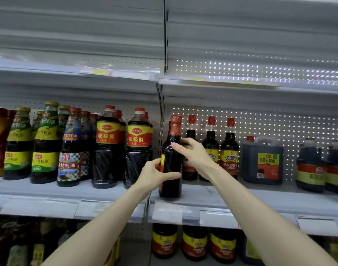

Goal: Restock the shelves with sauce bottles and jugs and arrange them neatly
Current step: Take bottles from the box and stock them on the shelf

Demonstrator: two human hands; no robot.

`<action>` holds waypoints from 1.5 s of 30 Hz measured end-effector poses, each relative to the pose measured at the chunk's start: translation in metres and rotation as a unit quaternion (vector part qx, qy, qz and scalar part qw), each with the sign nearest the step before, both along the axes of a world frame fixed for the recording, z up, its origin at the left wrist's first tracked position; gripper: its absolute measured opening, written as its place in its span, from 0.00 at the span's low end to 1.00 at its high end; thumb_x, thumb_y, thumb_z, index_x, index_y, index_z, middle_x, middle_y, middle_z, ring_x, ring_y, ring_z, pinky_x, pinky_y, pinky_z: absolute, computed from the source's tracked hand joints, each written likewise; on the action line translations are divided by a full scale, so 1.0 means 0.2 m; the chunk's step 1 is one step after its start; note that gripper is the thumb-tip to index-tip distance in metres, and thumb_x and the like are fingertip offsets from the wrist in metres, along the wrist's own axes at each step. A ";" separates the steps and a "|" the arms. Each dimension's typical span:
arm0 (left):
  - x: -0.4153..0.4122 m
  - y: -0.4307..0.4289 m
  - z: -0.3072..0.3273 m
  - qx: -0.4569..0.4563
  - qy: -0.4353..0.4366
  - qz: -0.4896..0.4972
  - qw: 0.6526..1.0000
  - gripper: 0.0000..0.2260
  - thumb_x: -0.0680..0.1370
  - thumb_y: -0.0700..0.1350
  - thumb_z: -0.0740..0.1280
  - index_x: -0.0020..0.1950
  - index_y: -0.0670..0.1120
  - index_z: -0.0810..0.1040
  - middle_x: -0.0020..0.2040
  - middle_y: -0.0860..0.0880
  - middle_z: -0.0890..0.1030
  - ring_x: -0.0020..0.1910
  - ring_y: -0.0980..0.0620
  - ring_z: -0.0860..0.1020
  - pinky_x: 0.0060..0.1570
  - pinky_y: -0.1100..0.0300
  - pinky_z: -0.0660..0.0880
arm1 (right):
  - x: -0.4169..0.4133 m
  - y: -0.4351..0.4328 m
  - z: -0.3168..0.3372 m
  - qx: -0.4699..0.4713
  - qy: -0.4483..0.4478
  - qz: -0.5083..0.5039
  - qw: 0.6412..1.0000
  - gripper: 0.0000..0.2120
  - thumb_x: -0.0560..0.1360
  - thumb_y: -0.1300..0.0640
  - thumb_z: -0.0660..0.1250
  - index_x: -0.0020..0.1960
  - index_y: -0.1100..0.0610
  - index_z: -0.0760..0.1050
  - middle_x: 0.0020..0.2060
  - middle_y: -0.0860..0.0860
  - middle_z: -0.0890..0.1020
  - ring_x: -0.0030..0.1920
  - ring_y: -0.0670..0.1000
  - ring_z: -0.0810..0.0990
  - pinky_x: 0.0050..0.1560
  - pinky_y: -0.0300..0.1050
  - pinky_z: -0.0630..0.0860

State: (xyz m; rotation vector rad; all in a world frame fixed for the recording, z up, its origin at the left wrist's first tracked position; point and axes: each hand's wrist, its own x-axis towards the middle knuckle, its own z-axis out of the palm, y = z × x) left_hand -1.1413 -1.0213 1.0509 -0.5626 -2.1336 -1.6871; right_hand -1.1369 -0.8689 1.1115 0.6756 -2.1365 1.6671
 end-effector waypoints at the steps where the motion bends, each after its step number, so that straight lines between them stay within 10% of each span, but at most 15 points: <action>1: 0.00 0.00 0.00 0.007 -0.006 -0.004 1.000 0.16 0.65 0.47 0.80 0.50 0.48 0.82 0.42 0.50 0.85 0.45 0.52 0.84 0.42 0.60 0.78 | -0.01 0.00 0.00 0.001 -0.002 0.010 1.000 0.13 0.75 0.50 0.71 0.58 0.49 0.75 0.54 0.49 0.81 0.58 0.50 0.79 0.63 0.52 0.76; 6: -0.01 0.00 -0.01 -0.006 -0.005 -0.013 1.000 0.15 0.69 0.50 0.77 0.53 0.50 0.81 0.42 0.50 0.84 0.44 0.54 0.82 0.40 0.64 0.74 | -0.04 0.01 -0.05 0.000 0.009 0.002 1.000 0.08 0.77 0.50 0.68 0.54 0.39 0.72 0.51 0.41 0.77 0.61 0.50 0.74 0.66 0.55 0.72; 14: 0.00 -0.08 -0.02 0.032 -0.081 -0.140 0.986 0.12 0.78 0.43 0.68 0.61 0.51 0.76 0.56 0.45 0.82 0.56 0.51 0.81 0.58 0.57 0.78 | -0.06 0.02 -0.08 -0.036 -0.021 -0.027 0.999 0.23 0.75 0.46 0.70 0.66 0.53 0.70 0.61 0.51 0.77 0.62 0.50 0.76 0.56 0.53 0.79; 21: 0.00 -0.01 -0.05 0.026 -0.020 0.011 0.999 0.19 0.71 0.46 0.76 0.59 0.48 0.75 0.48 0.49 0.82 0.47 0.53 0.82 0.45 0.61 0.79 | -0.03 0.04 -0.11 -0.035 -0.076 0.018 0.996 0.26 0.81 0.46 0.58 0.77 0.50 0.59 0.74 0.48 0.65 0.74 0.51 0.63 0.67 0.53 0.68; 26: 0.00 -0.08 -0.02 -0.018 -0.077 -0.081 0.994 0.17 0.75 0.44 0.72 0.62 0.51 0.73 0.54 0.49 0.81 0.54 0.53 0.80 0.55 0.58 0.76 | -0.01 0.02 -0.17 0.023 -0.025 0.007 0.999 0.26 0.78 0.46 0.64 0.74 0.49 0.61 0.66 0.45 0.72 0.56 0.39 0.72 0.50 0.33 0.71; 30: -0.01 -0.07 -0.04 0.019 -0.065 -0.099 0.993 0.19 0.74 0.39 0.72 0.62 0.51 0.75 0.51 0.48 0.83 0.51 0.53 0.82 0.51 0.60 0.78 | -0.05 0.02 -0.22 0.021 -0.015 -0.039 0.999 0.33 0.74 0.43 0.69 0.74 0.47 0.60 0.66 0.46 0.73 0.64 0.49 0.73 0.62 0.51 0.74; 34: -0.02 -0.05 -0.06 -0.006 -0.011 -0.001 1.000 0.21 0.70 0.42 0.77 0.61 0.47 0.76 0.47 0.48 0.82 0.47 0.51 0.82 0.50 0.57 0.80 | -0.04 0.02 -0.22 0.007 -0.037 -0.020 0.999 0.22 0.80 0.49 0.63 0.71 0.48 0.60 0.65 0.50 0.74 0.54 0.43 0.76 0.43 0.40 0.76; 40: -0.02 -0.11 -0.06 0.026 -0.081 -0.123 0.989 0.17 0.76 0.38 0.70 0.62 0.53 0.73 0.55 0.47 0.81 0.56 0.51 0.80 0.60 0.53 0.75 | -0.03 -0.01 -0.26 0.050 -0.052 -0.019 0.997 0.36 0.76 0.42 0.65 0.78 0.45 0.51 0.72 0.52 0.66 0.71 0.53 0.67 0.69 0.58 0.69; 45: -0.02 -0.08 -0.08 -0.008 -0.013 -0.045 0.999 0.18 0.74 0.41 0.73 0.62 0.50 0.75 0.50 0.48 0.81 0.51 0.50 0.81 0.52 0.58 0.79 | -0.03 0.02 -0.26 0.029 -0.047 -0.019 0.998 0.29 0.79 0.50 0.64 0.77 0.47 0.56 0.68 0.53 0.72 0.66 0.53 0.72 0.65 0.57 0.73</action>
